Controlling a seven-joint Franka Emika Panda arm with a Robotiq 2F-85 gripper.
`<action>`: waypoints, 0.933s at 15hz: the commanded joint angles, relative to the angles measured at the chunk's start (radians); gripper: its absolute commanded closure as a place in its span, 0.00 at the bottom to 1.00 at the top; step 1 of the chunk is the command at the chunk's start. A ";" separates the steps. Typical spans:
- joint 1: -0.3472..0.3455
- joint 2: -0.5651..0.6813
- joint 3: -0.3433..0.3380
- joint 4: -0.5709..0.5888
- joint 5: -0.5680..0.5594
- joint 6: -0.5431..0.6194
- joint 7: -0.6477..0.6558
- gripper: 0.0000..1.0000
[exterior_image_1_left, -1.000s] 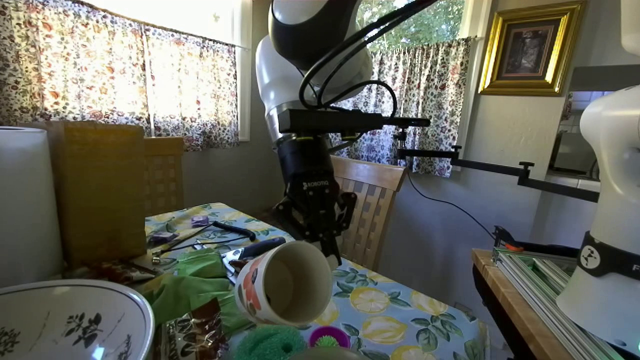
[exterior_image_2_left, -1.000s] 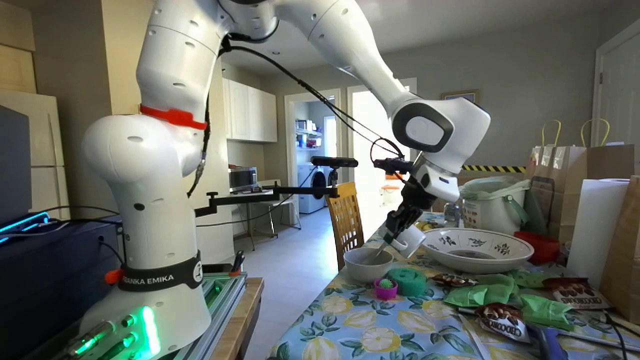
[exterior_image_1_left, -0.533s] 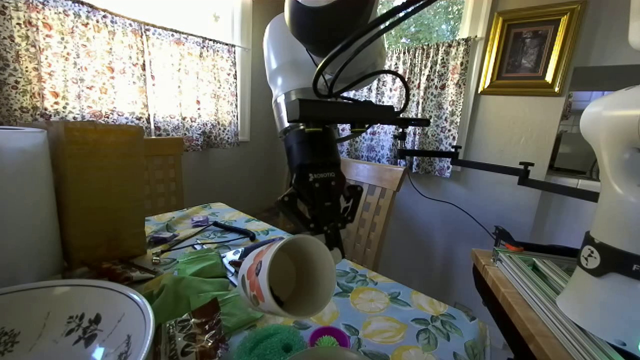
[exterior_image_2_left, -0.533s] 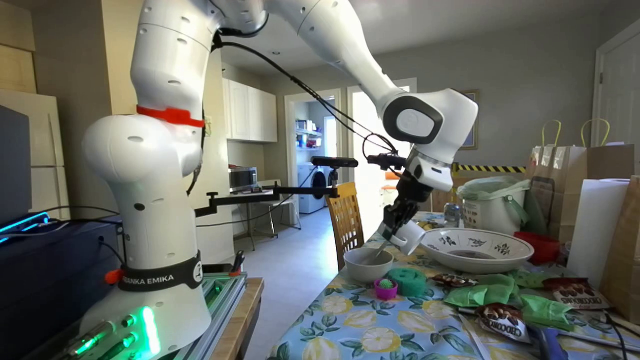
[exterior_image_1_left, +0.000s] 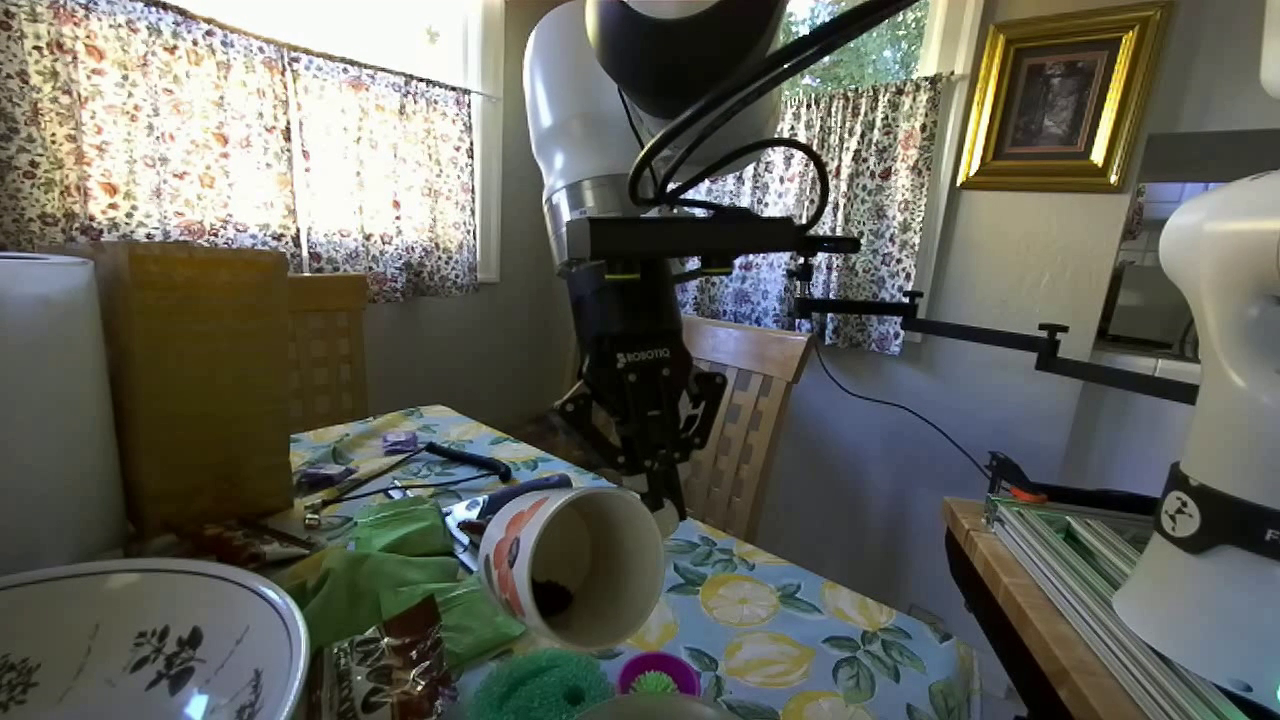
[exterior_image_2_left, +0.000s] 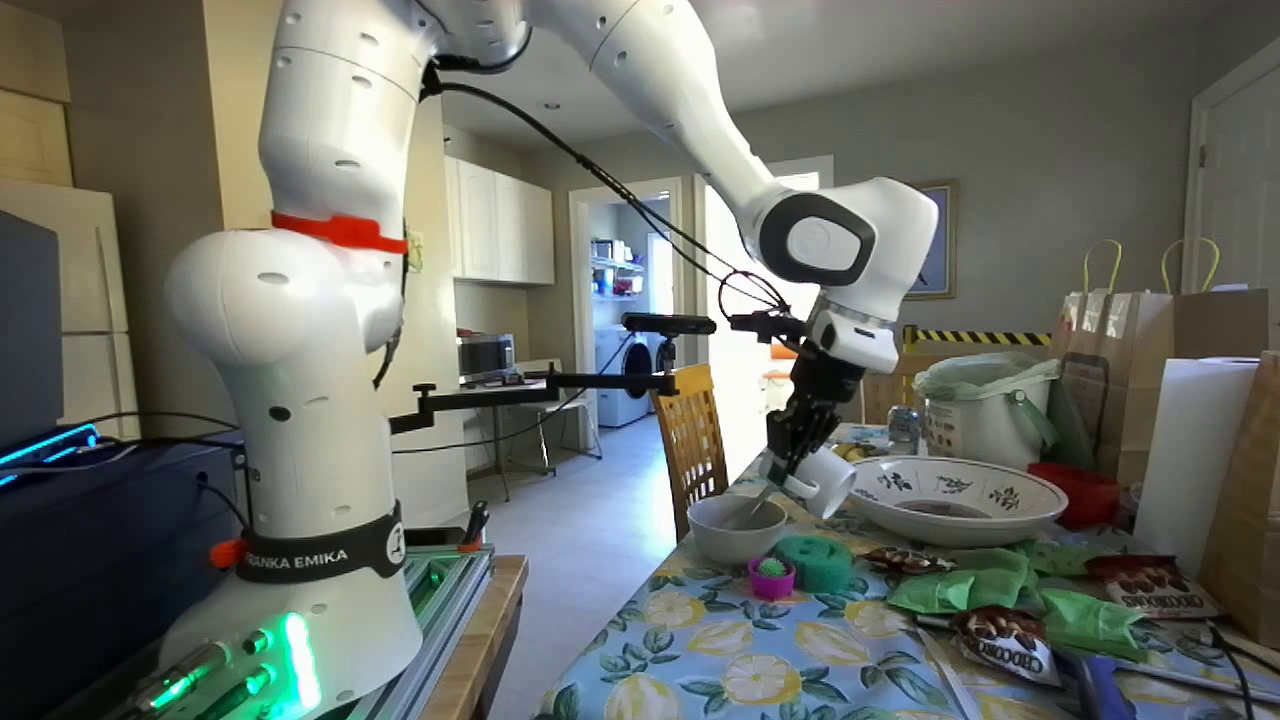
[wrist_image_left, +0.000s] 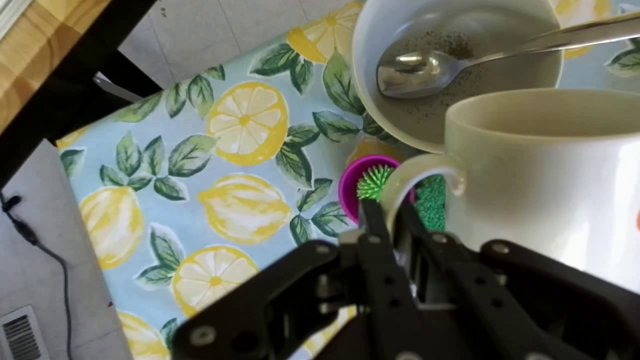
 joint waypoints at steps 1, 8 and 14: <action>0.018 -0.064 0.011 -0.050 -0.050 0.038 0.070 0.97; 0.035 -0.129 0.034 -0.114 -0.123 0.102 0.151 0.97; 0.039 -0.186 0.059 -0.183 -0.173 0.154 0.205 0.97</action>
